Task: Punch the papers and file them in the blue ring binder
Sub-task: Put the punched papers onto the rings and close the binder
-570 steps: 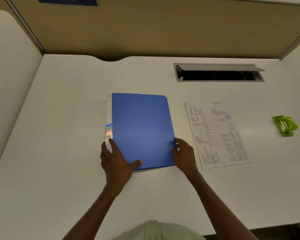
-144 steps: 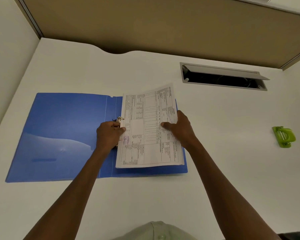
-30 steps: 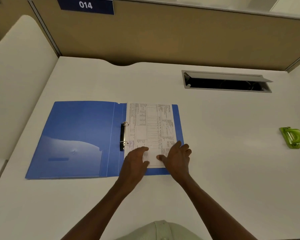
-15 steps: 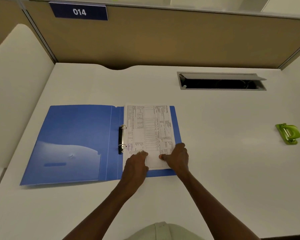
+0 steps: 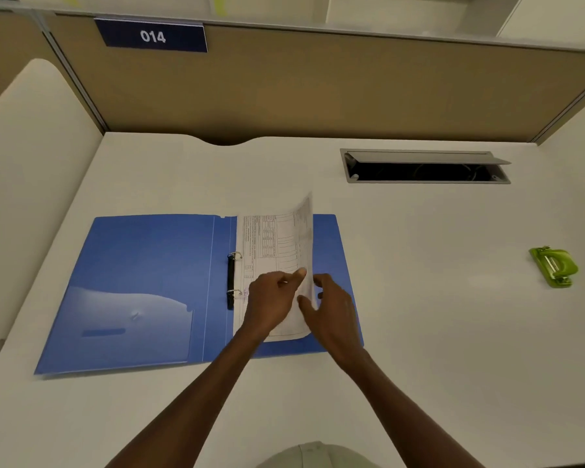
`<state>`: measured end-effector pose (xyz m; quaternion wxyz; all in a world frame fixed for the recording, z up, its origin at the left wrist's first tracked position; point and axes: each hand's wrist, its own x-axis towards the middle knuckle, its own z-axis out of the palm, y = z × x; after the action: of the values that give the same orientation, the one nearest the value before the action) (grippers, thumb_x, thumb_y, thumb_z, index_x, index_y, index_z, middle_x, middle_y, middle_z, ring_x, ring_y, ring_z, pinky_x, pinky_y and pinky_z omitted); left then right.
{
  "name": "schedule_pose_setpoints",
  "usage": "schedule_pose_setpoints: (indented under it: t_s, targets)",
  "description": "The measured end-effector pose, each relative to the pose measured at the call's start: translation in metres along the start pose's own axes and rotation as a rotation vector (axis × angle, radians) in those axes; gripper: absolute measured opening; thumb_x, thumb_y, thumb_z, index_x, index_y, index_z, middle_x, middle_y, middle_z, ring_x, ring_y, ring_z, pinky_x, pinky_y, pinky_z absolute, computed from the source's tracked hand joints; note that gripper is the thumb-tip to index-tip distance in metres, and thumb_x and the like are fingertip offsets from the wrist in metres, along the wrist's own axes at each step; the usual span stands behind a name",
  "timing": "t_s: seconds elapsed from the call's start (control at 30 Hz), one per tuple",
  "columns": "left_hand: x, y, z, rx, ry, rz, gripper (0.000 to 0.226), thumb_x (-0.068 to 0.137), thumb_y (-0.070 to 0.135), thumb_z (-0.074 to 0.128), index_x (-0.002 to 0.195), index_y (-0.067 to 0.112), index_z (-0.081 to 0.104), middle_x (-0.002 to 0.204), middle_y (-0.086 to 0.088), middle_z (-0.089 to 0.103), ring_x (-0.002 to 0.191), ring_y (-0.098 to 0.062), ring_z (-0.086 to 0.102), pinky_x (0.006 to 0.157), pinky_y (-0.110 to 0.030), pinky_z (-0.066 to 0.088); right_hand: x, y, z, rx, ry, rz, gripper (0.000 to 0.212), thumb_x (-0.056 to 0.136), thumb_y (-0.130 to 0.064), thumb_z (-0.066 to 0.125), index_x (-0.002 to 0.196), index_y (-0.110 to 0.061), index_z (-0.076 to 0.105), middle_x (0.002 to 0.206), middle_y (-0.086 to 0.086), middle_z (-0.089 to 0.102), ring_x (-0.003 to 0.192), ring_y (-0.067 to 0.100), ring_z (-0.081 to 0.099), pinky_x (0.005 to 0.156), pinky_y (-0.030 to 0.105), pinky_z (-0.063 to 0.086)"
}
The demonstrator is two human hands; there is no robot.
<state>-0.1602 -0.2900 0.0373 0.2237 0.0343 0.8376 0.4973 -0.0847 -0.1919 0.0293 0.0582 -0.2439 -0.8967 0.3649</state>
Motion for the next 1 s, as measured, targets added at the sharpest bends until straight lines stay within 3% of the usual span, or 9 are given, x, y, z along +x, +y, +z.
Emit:
schedule_pose_setpoints:
  t_s: [0.07, 0.2, 0.3, 0.4, 0.5, 0.67, 0.77, 0.9, 1.0]
  targets:
    - [0.004, 0.006, -0.001, -0.169, 0.029, -0.055, 0.028, 0.085, 0.044, 0.067, 0.090, 0.017, 0.074, 0.084, -0.001, 0.075, 0.074, -0.013, 0.072, 0.073, -0.031, 0.060, -0.003, -0.008, 0.004, -0.111, -0.028, -0.005, 0.052, 0.088, -0.043, 0.062, 0.133, -0.022, 0.047, 0.130, -0.004, 0.057, 0.119, 0.014, 0.052, 0.097, 0.026, 0.041]
    - [0.010, 0.008, -0.006, -0.183, 0.096, -0.065, 0.011, 0.085, 0.015, 0.070, 0.094, 0.011, 0.074, 0.091, -0.008, 0.074, 0.076, -0.022, 0.072, 0.071, -0.031, 0.061, -0.003, -0.012, 0.009, -0.184, -0.088, 0.002, 0.061, 0.084, -0.054, 0.061, 0.133, -0.023, 0.043, 0.135, -0.005, 0.050, 0.122, 0.015, 0.046, 0.098, 0.026, 0.040]
    - [0.012, 0.003, -0.010, -0.202, 0.114, -0.101, 0.023, 0.082, 0.015, 0.073, 0.103, 0.005, 0.072, 0.093, -0.007, 0.071, 0.082, -0.025, 0.071, 0.070, -0.028, 0.059, -0.002, -0.011, 0.011, -0.149, -0.118, 0.030, 0.063, 0.083, -0.057, 0.061, 0.133, -0.023, 0.043, 0.135, -0.004, 0.049, 0.122, 0.015, 0.046, 0.101, 0.026, 0.038]
    - [0.013, -0.005, -0.012, -0.244, 0.122, -0.128, 0.026, 0.077, 0.018, 0.079, 0.100, 0.006, 0.073, 0.090, -0.003, 0.070, 0.078, -0.021, 0.070, 0.066, -0.023, 0.059, -0.001, -0.008, 0.013, -0.114, -0.121, 0.050, 0.063, 0.082, -0.060, 0.059, 0.132, -0.023, 0.044, 0.134, -0.004, 0.050, 0.122, 0.015, 0.047, 0.101, 0.026, 0.038]
    - [0.016, -0.014, -0.014, -0.282, 0.117, -0.165, 0.028, 0.073, 0.022, 0.082, 0.096, 0.008, 0.074, 0.094, -0.005, 0.073, 0.081, -0.022, 0.071, 0.074, -0.032, 0.061, 0.000, -0.007, 0.013, -0.082, -0.133, 0.087, 0.071, 0.077, -0.072, 0.049, 0.130, -0.025, 0.041, 0.133, -0.004, 0.051, 0.120, 0.015, 0.048, 0.100, 0.029, 0.041]
    - [0.014, -0.016, -0.017, -0.394, 0.092, -0.185, 0.014, 0.078, 0.021, 0.078, 0.089, 0.016, 0.071, 0.096, 0.000, 0.070, 0.085, -0.020, 0.068, 0.070, -0.027, 0.059, 0.003, -0.004, 0.010, 0.033, -0.107, 0.136, 0.066, 0.080, -0.056, 0.064, 0.130, -0.024, 0.035, 0.132, -0.004, 0.051, 0.116, 0.019, 0.055, 0.095, 0.039, 0.050]
    - [0.015, -0.020, -0.024, -0.390, 0.106, -0.189, 0.021, 0.084, 0.025, 0.072, 0.103, 0.016, 0.070, 0.110, 0.001, 0.068, 0.094, -0.022, 0.067, 0.080, -0.035, 0.059, 0.005, 0.001, 0.005, 0.138, -0.074, 0.196, 0.061, 0.083, -0.047, 0.066, 0.129, -0.020, 0.036, 0.131, -0.002, 0.055, 0.109, 0.018, 0.061, 0.086, 0.036, 0.055]
    - [0.015, -0.020, -0.054, -0.265, 0.240, -0.150, 0.025, 0.091, 0.027, 0.063, 0.110, 0.012, 0.067, 0.105, -0.004, 0.069, 0.089, -0.018, 0.063, 0.074, -0.032, 0.052, 0.010, 0.010, -0.004, 0.215, -0.056, 0.284, 0.048, 0.088, -0.031, 0.066, 0.126, -0.014, 0.043, 0.127, 0.002, 0.062, 0.102, 0.015, 0.061, 0.076, 0.024, 0.051]
    - [0.014, -0.021, -0.093, -0.175, 0.399, -0.122, 0.027, 0.092, 0.027, 0.061, 0.114, 0.013, 0.067, 0.105, -0.002, 0.067, 0.095, -0.020, 0.062, 0.085, -0.035, 0.050, 0.013, 0.017, -0.006, 0.206, -0.081, 0.324, 0.043, 0.089, -0.026, 0.065, 0.124, -0.012, 0.045, 0.125, 0.004, 0.062, 0.100, 0.015, 0.059, 0.080, 0.028, 0.051]
